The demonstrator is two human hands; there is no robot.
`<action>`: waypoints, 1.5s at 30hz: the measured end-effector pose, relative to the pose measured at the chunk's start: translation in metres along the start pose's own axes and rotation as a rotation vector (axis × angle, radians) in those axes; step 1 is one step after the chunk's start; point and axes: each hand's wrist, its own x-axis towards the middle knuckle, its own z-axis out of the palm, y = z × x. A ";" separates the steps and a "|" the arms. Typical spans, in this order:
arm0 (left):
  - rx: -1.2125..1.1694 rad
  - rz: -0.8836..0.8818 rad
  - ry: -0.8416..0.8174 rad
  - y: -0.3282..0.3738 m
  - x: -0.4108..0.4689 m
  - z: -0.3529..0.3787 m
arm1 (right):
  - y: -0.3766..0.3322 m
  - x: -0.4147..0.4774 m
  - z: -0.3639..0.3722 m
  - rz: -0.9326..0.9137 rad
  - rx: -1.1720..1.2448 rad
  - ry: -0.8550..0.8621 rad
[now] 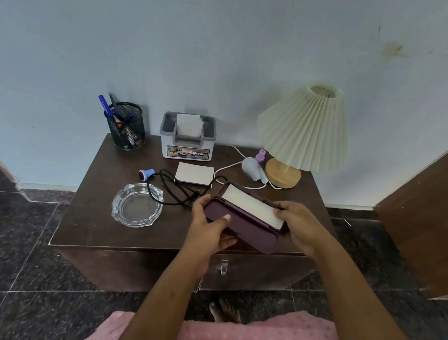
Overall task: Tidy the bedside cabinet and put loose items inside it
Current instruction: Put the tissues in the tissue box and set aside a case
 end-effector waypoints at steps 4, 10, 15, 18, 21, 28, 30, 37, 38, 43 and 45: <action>0.110 0.047 0.086 -0.001 0.001 -0.005 | 0.007 0.001 -0.016 -0.106 -0.157 -0.031; 0.198 0.017 0.093 -0.009 0.005 -0.006 | 0.033 0.023 -0.051 -0.059 -0.830 0.545; 0.194 -0.004 0.086 -0.011 0.006 -0.007 | 0.033 0.025 -0.035 0.068 -0.970 0.465; 0.185 -0.007 0.089 -0.011 0.007 -0.009 | 0.023 0.023 -0.024 -0.024 -0.817 0.447; 0.165 -0.014 0.094 -0.011 0.010 -0.011 | 0.007 0.013 -0.009 -0.281 -0.659 0.387; 0.177 -0.017 0.101 -0.011 0.011 -0.014 | -0.009 -0.005 0.032 -0.446 -0.873 0.129; 0.173 -0.023 0.103 -0.012 0.011 -0.016 | -0.007 -0.003 0.033 -0.411 -0.900 0.125; 0.229 -0.058 0.096 -0.015 0.011 -0.017 | 0.003 0.001 0.042 -0.300 -0.929 -0.033; 0.231 -0.060 0.096 -0.015 0.012 -0.018 | 0.004 0.001 0.044 -0.302 -0.921 -0.047; 0.252 -0.063 0.096 -0.016 0.011 -0.019 | 0.004 0.003 0.046 -0.289 -0.916 -0.089; 0.263 -0.071 0.093 -0.017 0.010 -0.019 | 0.003 0.005 0.042 -0.277 -0.901 -0.107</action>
